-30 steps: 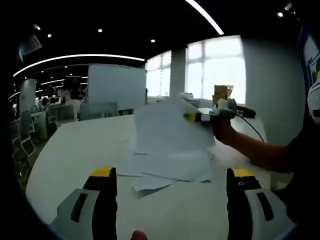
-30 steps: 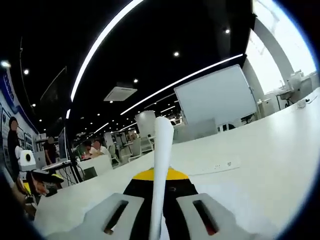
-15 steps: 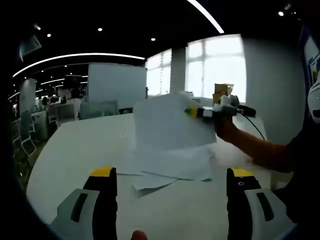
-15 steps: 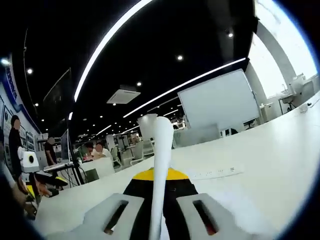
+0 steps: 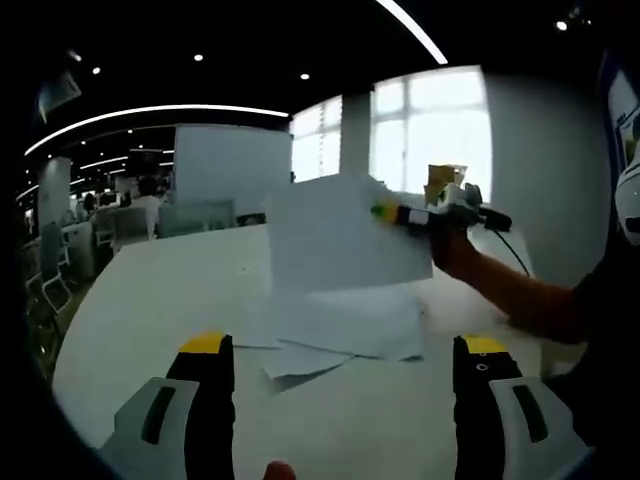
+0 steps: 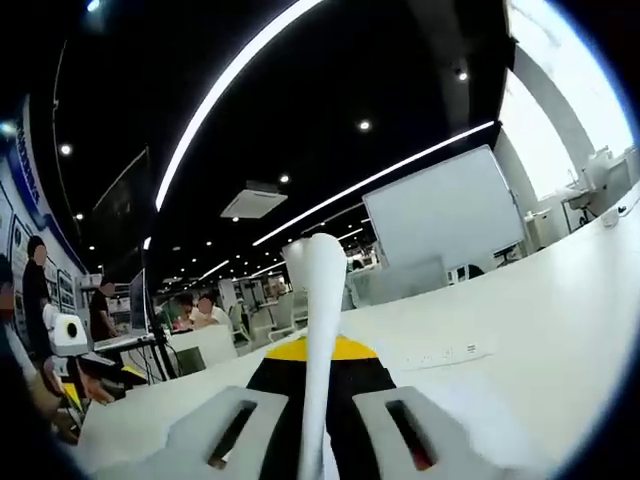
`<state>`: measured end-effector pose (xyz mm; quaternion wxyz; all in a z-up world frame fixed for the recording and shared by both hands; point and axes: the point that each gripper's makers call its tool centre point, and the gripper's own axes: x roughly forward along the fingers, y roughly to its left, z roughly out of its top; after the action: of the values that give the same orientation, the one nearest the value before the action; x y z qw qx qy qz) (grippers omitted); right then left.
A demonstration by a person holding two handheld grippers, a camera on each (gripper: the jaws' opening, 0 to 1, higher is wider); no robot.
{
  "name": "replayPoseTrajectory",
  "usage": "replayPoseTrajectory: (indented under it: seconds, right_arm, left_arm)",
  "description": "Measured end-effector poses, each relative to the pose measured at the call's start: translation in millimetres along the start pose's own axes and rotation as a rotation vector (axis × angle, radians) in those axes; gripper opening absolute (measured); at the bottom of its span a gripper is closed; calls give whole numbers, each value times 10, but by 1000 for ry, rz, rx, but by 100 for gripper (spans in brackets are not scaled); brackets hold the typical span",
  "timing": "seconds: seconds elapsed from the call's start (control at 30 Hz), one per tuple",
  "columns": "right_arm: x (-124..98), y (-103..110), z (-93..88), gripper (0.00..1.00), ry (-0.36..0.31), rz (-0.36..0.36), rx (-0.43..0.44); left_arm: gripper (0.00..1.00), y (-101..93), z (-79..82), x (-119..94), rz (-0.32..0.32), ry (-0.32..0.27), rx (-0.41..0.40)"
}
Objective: Organize the stack of printing papers by aligning and flattening the scattered papers on the table
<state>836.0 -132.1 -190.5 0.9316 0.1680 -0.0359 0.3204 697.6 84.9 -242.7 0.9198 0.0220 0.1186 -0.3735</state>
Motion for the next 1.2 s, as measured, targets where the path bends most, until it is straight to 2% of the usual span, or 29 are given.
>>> replayPoseTrajectory:
  seconds: [0.33,1.2]
  right_arm:
    - [9,-75,119,0,-36,23,29]
    - [-89,160,327,0,-103,83,64]
  left_arm:
    - [93,20,-39,3,6,5,-9]
    - [93,-11,-83,55,-3,18,-13]
